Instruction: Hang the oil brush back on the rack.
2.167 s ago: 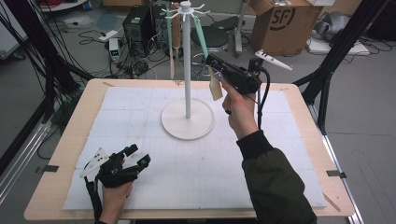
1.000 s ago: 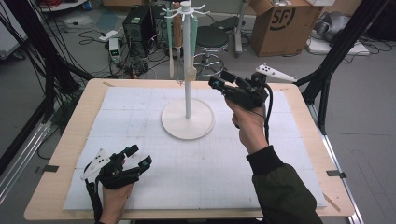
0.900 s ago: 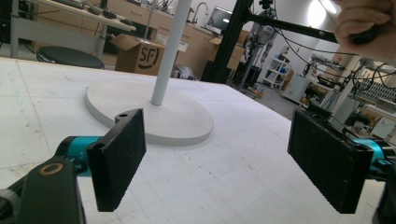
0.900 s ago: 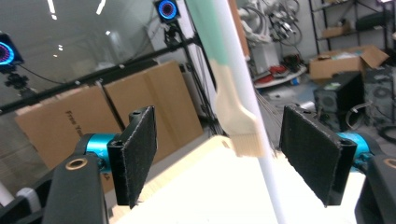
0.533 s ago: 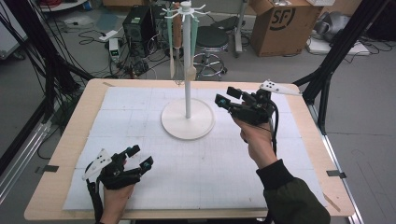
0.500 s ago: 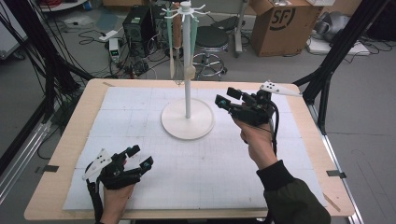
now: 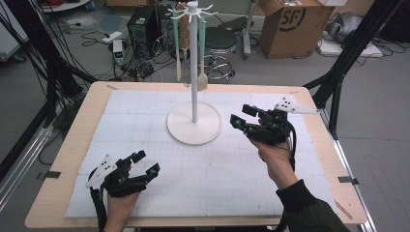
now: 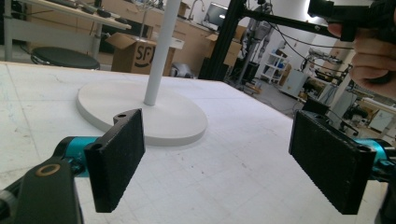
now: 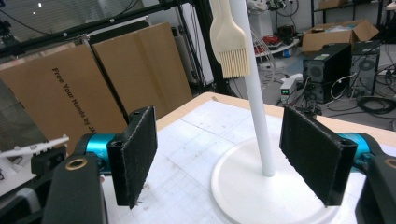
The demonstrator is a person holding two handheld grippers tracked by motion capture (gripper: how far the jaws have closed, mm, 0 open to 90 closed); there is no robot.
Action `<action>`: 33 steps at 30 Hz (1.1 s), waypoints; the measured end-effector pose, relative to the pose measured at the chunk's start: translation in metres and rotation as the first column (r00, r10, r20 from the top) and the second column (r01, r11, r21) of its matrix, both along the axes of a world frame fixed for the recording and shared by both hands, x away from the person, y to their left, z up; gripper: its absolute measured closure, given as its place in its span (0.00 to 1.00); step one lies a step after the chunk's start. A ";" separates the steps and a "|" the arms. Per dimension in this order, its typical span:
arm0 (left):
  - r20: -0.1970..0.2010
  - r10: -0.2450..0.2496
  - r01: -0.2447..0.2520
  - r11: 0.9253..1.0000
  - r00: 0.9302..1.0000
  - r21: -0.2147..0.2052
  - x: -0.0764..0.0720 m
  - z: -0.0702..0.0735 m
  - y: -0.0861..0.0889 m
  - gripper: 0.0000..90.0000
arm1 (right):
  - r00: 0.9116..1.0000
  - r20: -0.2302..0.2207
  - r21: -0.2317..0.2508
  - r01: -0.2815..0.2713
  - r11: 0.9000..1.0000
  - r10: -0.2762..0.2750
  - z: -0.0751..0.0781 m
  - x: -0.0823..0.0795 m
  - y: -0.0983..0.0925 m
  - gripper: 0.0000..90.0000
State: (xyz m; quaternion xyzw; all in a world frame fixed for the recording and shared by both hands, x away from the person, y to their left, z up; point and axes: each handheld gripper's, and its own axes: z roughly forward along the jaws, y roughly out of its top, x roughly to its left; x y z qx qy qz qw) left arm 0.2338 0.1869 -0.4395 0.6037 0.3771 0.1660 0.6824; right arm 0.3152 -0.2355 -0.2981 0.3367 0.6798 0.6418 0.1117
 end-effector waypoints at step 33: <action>0.011 -0.038 0.038 0.998 0.999 0.044 0.016 0.003 -0.010 0.21 | 0.997 -0.020 -0.130 0.072 0.989 -0.075 -0.070 -0.033 -0.041 0.25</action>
